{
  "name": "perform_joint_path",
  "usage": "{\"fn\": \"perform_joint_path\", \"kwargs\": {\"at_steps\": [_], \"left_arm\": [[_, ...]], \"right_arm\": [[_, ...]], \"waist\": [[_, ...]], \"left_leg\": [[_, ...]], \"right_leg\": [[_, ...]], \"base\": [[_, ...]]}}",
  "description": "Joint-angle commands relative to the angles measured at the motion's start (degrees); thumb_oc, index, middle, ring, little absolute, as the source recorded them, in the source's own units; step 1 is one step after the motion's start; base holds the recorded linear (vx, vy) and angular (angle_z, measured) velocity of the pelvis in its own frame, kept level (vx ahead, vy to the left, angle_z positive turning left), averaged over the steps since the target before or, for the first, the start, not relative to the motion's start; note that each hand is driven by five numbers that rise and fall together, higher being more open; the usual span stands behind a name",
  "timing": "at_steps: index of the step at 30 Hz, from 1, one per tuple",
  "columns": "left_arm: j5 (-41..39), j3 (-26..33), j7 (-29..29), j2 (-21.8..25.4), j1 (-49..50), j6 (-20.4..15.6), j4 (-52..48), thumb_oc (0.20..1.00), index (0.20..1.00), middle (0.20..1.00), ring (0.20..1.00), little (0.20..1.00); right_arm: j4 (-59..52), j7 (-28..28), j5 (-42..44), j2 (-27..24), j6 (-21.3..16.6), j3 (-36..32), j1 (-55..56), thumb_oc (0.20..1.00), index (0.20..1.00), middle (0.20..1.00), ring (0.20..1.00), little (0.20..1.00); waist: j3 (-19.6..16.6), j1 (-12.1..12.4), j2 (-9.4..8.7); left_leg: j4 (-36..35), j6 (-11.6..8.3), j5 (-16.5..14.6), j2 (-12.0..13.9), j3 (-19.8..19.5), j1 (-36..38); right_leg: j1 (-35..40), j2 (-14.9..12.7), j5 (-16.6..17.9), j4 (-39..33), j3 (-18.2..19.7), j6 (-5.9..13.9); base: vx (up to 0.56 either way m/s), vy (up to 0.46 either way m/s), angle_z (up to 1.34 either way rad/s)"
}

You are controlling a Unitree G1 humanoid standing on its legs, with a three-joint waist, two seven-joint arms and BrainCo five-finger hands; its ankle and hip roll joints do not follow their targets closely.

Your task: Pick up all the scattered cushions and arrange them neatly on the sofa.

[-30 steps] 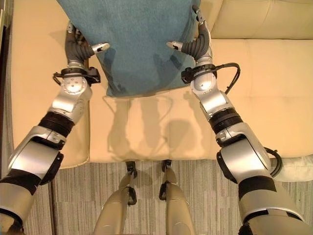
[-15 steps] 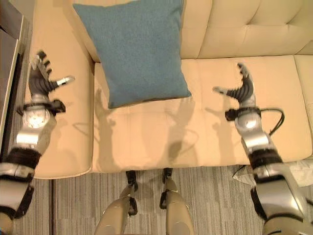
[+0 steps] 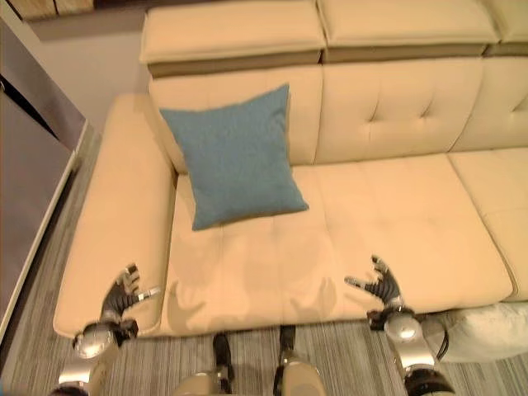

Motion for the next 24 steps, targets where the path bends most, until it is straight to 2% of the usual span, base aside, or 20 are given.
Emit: {"fn": "perform_joint_path", "kwargs": {"at_steps": [1,8,9,10,11,12,13,14,15,16,17,19,20,23,24], "left_arm": [[4.85,-0.01,-1.25,0.49,-3.91,0.11,6.47,1.0,1.0,1.0,1.0,1.0],[7.44,-0.94,-2.93,-2.84,-0.64,1.3,13.15,1.0,1.0,1.0,1.0,1.0],[7.28,-0.9,-2.42,-3.96,-1.26,1.63,15.57,1.0,1.0,1.0,1.0,1.0],[7.29,-0.88,-2.41,-3.97,-1.29,1.62,15.59,1.0,1.0,1.0,1.0,1.0],[7.06,-0.75,-2.22,-4.34,-1.65,1.76,16.28,1.0,1.0,1.0,1.0,1.0],[7.52,-1.16,-2.36,-5.4,-1.92,2.29,18.22,1.0,1.0,1.0,1.0,1.0],[7.52,-1.16,-2.36,-5.39,-1.94,2.29,18.22,1.0,1.0,1.0,1.0,1.0],[7.8,-1.17,-2.52,-5.75,-1.83,2.45,18.54,1.0,1.0,1.0,1.0,1.0],[7.94,-1.57,-2.43,-6.5,-2.23,2.76,18.74,1.0,1.0,1.0,1.0,1.0],[8.42,-1.59,-2.31,-6.54,-2.44,3.01,19.23,1.0,1.0,1.0,1.0,1.0],[9.36,-2.28,-2.08,-6.6,-2.99,3.12,19.59,1.0,1.0,1.0,1.0,1.0],[10.12,-2.72,-2.14,-6.48,-3.88,3.37,20.4,1.0,1.0,1.0,1.0,1.0],[11.93,-4.19,-2.05,-6.47,-5.8,3.44,21.24,1.0,1.0,1.0,1.0,1.0],[13.6,-4.9,-2.4,-6.3,-6.74,3.63,22.13,1.0,1.0,1.0,1.0,1.0],[14.82,-4.69,-2.34,-6.2,-7.06,3.77,22.88,1.0,1.0,1.0,1.0,1.0]], "right_arm": [[2.47,1.19,-2.62,-0.23,-1.4,0.96,-1.03,1.0,1.0,1.0,1.0,1.0],[12.26,2.99,-3.11,3.25,-0.86,2.43,3.63,1.0,1.0,1.0,1.0,1.0],[15.77,2.81,-3.71,3.97,-0.03,3.25,2.98,1.0,1.0,1.0,1.0,1.0],[15.81,2.8,-3.71,3.98,-0.05,3.26,2.94,1.0,1.0,1.0,1.0,1.0],[16.18,2.65,-4.09,3.79,0.29,3.47,2.63,1.0,1.0,1.0,1.0,1.0],[17.89,2.84,-3.83,3.94,0.86,2.95,2.61,1.0,1.0,1.0,1.0,1.0],[17.89,2.84,-3.83,3.95,0.86,2.95,2.6,1.0,1.0,1.0,1.0,1.0],[18.89,2.94,-4.11,4.11,1.22,2.84,2.69,1.0,1.0,1.0,1.0,1.0],[20.55,3.1,-3.81,4.46,2.19,2.26,2.29,1.0,1.0,1.0,1.0,1.0],[21.15,3.05,-4.06,4.56,2.42,2.25,2.17,1.0,1.0,1.0,1.0,1.0],[22.24,2.9,-3.95,4.72,2.64,2.0,1.69,1.0,1.0,1.0,1.0,1.0],[23.05,2.77,-3.97,4.83,2.73,1.94,1.19,1.0,1.0,1.0,1.0,1.0],[24.26,2.56,-3.95,5.52,3.21,2.04,0.21,1.0,1.0,1.0,1.0,1.0],[24.79,2.71,-4.74,6.42,3.52,3.02,-0.39,1.0,1.0,1.0,1.0,1.0],[25.08,2.79,-5.73,7.55,3.82,3.73,-0.66,1.0,1.0,1.0,1.0,1.0]], "waist": [[-1.92,0.05,-1.92],[-2.66,0.16,-3.15],[-2.2,0.62,-3.48],[-2.12,0.6,-3.46],[-1.8,0.88,-3.62],[-1.68,1.16,-3.85],[-1.8,1.11,-3.9],[-2.09,1.06,-3.76],[-2.31,1.0,-3.06],[-2.24,0.85,-2.68],[-2.02,0.29,-2.47],[-1.82,-0.13,-2.4],[-1.41,-0.36,-2.89],[-0.96,-0.13,-3.27],[-0.23,0.31,-3.58]], "left_leg": [[0.59,-4.03,2.79,1.56,0.69,2.42],[6.4,-4.99,1.95,2.88,0.98,3.66],[9.91,-4.65,0.56,2.29,-1.78,3.81],[10.06,-4.65,0.45,2.33,-1.81,3.81],[12.22,-4.45,-0.5,1.34,-4.12,3.91],[16.12,-4.0,-3.15,-1.4,-7.2,5.17],[16.04,-3.98,-3.02,-1.47,-7.24,5.03],[16.34,-3.74,-3.87,-2.48,-8.2,5.94],[15.79,-3.1,-5.62,-4.8,-11.36,8.03],[13.53,-2.49,-6.4,-5.03,-11.7,8.96],[11.31,-1.63,-7.76,-5.17,-10.45,9.58],[9.84,-1.31,-7.65,-5.44,-9.91,9.67],[7.12,0.05,-8.81,-6.91,-10.11,9.65],[4.74,0.8,-8.07,-7.64,-9.43,9.83],[3.67,1.23,-7.62,-7.74,-8.31,9.88]], "right_leg": [[4.07,-1.32,-4.47,3.12,-0.6,5.63],[8.75,-0.02,-5.2,0.85,-0.32,4.57],[9.2,0.02,-5.38,1.48,0.36,4.2],[9.27,0.04,-5.4,1.49,0.34,4.21],[9.39,-0.05,-5.33,1.77,0.85,4.12],[8.91,-0.44,-4.58,2.7,2.22,4.14],[8.75,-0.51,-4.55,2.72,2.18,4.16],[8.16,-0.47,-4.22,3.31,2.76,4.35],[5.81,-0.41,-3.11,4.8,4.67,4.95],[4.61,-0.41,-2.65,5.38,4.99,5.25],[3.14,-0.94,-1.87,5.85,4.87,5.97],[1.54,-1.41,-0.51,6.11,4.89,6.63],[-0.88,-2.62,2.0,5.72,5.16,8.3],[-2.0,-3.34,3.92,4.56,4.95,9.36],[-3.25,-4.29,4.31,4.14,3.4,10.07]], "base": [[-0.05,-0.091,0.0],[-0.06,-0.08,-0.02],[-0.09,-0.051,-0.04],[-0.11,-0.03,-0.1],[-0.16,0.025,-0.14],[-0.17,0.025,-0.18],[-0.17,0.045,-0.37],[-0.2,0.105,-0.74],[-0.27,0.149,-0.78],[-0.31,0.175,-0.93],[-0.15,0.09,-0.67],[-0.24,0.126,-0.56],[-0.29,0.158,-0.37],[-0.27,0.158,-0.52],[-0.15,0.062,-1.07]]}}
